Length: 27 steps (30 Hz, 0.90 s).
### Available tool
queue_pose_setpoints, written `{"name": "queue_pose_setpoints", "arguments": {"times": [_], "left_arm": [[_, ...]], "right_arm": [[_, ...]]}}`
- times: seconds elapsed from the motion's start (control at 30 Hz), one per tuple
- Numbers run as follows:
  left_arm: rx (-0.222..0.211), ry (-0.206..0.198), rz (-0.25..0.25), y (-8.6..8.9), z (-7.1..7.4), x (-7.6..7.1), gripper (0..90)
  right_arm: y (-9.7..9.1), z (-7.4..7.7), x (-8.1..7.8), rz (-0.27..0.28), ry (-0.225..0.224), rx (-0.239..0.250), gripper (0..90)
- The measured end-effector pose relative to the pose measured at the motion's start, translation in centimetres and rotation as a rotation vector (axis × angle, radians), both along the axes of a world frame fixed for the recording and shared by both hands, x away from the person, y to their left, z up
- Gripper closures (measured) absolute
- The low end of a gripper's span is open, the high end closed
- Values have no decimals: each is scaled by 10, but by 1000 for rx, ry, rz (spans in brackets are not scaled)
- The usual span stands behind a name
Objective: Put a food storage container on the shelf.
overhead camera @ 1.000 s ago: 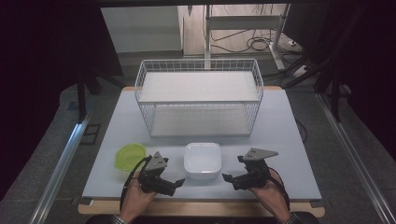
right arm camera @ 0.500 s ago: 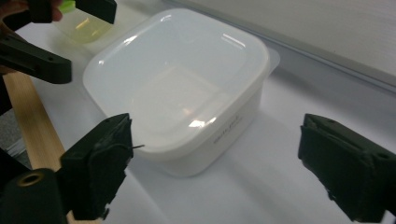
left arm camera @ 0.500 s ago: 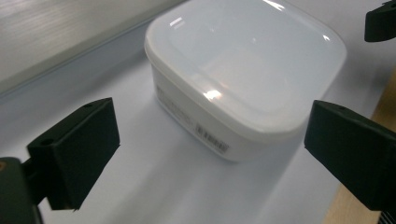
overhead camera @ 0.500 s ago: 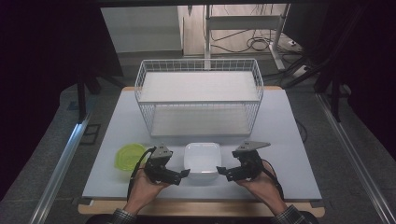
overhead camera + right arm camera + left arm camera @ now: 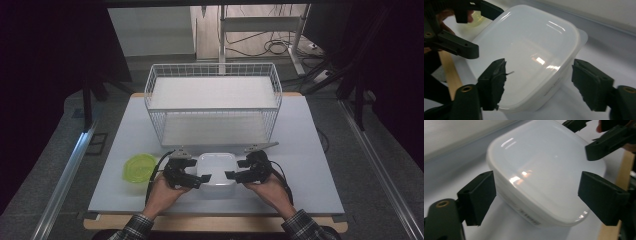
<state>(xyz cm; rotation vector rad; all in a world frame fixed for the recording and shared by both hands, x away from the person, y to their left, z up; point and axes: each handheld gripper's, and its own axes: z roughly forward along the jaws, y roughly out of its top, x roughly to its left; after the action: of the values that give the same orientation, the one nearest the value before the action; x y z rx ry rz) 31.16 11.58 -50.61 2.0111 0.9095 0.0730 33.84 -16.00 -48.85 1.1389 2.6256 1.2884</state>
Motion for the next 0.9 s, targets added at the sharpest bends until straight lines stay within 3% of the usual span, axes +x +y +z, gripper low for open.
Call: {"name": "queue_pose_setpoints", "arguments": {"times": [0.1, 0.23, 0.33, 0.37, 0.4, 0.43, 0.5, 0.57, 0.7, 0.77, 0.8, 0.83, 0.9], "left_arm": [[9, 8, 6, 1, 2, -4, 175], [-20, 73, -4, 4, 1, -5, 237], [-9, 82, 3, 6, 5, -10, 283], [17, 51, 25, 6, 10, -16, 386], [17, 51, 25, 6, 10, -16, 440], [22, 56, 33, 7, 12, -18, 479], [8, 68, 50, 10, 14, -21, 515], [-18, 77, 76, 14, 15, -24, 614], [-12, 63, 113, 12, 19, -29, 684], [-1, 39, 135, 12, 20, -31, 764], [13, 25, 146, 11, 20, -32, 764], [-3, 23, 160, 11, 18, -32, 783], [-13, 29, 164, 12, 18, -31, 784]], "right_arm": [[-2, 1, -2, -4, 56, 12, 347], [-5, 3, -5, -7, 74, 14, 411], [-7, 7, -11, -16, 72, 3, 500], [-9, 10, -15, -29, 79, -3, 544], [-9, 10, -15, -29, 79, -3, 544], [-12, 12, -18, -41, 88, 8, 594], [-13, 12, -19, -47, 89, 11, 610], [-12, 14, -22, -73, 70, 12, 656], [-14, 17, -23, -96, 59, 25, 727], [-16, 18, -24, -113, 50, 41, 784], [-16, 18, -24, -113, 50, 41, 784], [-15, 17, -26, -116, 7, 21, 783], [-14, 16, -27, -125, -8, 16, 783]]}}
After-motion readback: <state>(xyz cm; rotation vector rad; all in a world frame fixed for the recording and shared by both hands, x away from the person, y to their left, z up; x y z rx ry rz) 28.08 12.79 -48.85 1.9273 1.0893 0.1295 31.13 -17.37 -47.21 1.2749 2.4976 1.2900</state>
